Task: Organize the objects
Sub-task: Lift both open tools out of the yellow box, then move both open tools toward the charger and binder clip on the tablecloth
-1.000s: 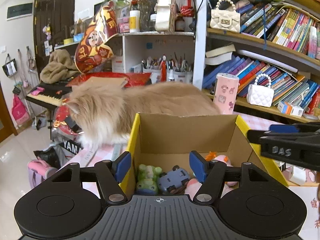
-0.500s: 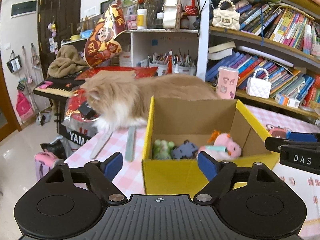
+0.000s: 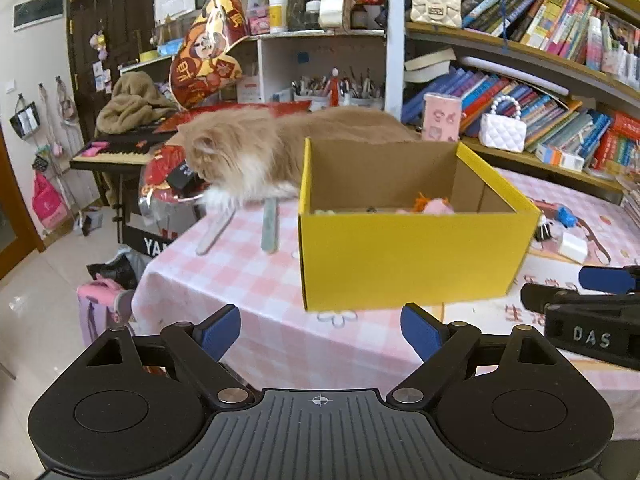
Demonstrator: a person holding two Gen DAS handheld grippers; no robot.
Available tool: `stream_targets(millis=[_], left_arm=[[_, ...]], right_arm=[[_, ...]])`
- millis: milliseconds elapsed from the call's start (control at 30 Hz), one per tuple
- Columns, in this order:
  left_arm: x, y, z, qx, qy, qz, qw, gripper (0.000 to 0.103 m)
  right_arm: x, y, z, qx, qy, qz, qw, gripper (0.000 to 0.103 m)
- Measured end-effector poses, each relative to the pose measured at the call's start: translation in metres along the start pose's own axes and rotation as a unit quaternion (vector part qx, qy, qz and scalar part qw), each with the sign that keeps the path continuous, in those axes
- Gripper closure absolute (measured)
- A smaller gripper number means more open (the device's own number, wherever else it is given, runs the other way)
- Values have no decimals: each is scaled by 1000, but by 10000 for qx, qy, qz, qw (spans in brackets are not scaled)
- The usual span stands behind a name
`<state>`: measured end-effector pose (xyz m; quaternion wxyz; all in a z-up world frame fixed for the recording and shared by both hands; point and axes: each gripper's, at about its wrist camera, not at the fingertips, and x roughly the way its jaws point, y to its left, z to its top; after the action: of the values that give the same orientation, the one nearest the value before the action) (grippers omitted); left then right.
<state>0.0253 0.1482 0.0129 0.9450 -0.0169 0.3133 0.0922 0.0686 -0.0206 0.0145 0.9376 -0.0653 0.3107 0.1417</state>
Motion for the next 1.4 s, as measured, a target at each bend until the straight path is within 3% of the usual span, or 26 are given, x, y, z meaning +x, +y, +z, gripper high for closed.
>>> stream_targets(millis=[600,1133,1400], left_arm=[[-6,-22,-33,364,508,-591,9963,13],[8,-74,-34,855,719,-1214,9863,13],[22,-119,-26,1070,856,-1486,9794,13]], right_arm=[[-22,-2,-50,66,481,-466,9977,31],[-30,-52,-68,741,738,-1128,9881,28],[-31,-94,-73,957,832,-1410,9819,28]])
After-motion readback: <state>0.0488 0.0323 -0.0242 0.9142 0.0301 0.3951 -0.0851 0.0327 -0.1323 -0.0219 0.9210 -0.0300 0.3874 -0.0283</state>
